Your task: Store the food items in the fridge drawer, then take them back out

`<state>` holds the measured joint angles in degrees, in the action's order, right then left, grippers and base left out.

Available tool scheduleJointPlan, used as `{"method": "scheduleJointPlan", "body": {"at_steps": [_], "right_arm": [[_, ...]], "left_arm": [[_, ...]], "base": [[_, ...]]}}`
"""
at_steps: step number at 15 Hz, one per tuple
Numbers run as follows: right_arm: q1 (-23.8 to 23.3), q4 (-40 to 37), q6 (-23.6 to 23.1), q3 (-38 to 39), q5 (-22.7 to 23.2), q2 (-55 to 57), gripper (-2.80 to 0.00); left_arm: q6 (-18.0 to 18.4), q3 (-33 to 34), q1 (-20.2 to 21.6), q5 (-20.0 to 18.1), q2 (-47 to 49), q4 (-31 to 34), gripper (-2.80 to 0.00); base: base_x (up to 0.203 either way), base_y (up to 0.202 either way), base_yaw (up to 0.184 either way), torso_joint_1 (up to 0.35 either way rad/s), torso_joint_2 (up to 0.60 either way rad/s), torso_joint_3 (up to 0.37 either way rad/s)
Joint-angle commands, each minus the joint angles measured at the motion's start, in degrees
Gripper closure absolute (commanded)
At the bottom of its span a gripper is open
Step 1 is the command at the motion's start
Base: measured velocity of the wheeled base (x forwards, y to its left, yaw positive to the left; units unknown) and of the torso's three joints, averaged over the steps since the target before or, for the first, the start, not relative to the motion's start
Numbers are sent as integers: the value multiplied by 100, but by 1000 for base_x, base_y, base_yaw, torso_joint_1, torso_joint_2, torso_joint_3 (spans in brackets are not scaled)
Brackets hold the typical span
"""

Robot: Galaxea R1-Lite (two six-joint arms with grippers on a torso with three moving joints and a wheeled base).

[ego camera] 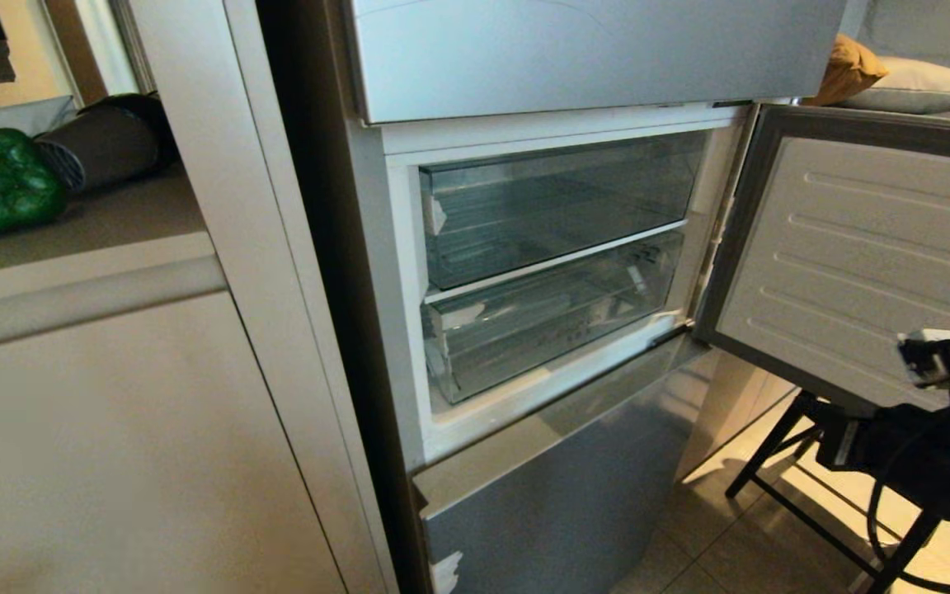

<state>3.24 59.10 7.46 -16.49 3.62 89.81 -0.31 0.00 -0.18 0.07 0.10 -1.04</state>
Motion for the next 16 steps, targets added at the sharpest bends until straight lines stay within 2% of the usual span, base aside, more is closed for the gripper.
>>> {"method": "scheduleJointPlan", "body": {"at_steps": [1, 3, 5, 11, 12, 16], "right_arm": [[201, 840, -14, -33, 21, 1176, 0], [436, 1910, -70, -169, 58, 1991, 0], [620, 2616, -166, -350, 51, 2598, 0], [1176, 2856, -472, -689, -1, 2286, 0], [1210, 2856, -581, -833, -6, 2312, -280], [1311, 2856, -974, -1490, -27, 2482, -280]], "left_arm": [[-4, 35, 1, 1, -1, -2, 0], [-4, 35, 1, 1, -1, -2, 0], [-4, 35, 1, 1, -1, -2, 0], [-4, 35, 1, 1, -1, -2, 0], [-4, 35, 1, 1, -1, -2, 0], [-4, 35, 1, 1, -1, -2, 0]], "base": [[0, 0, 0, 0, 0, 0], [0, 0, 0, 0, 0, 0], [0, 0, 0, 0, 0, 0], [0, 0, 0, 0, 0, 0], [0, 0, 0, 0, 0, 0], [0, 0, 0, 0, 0, 0]]}}
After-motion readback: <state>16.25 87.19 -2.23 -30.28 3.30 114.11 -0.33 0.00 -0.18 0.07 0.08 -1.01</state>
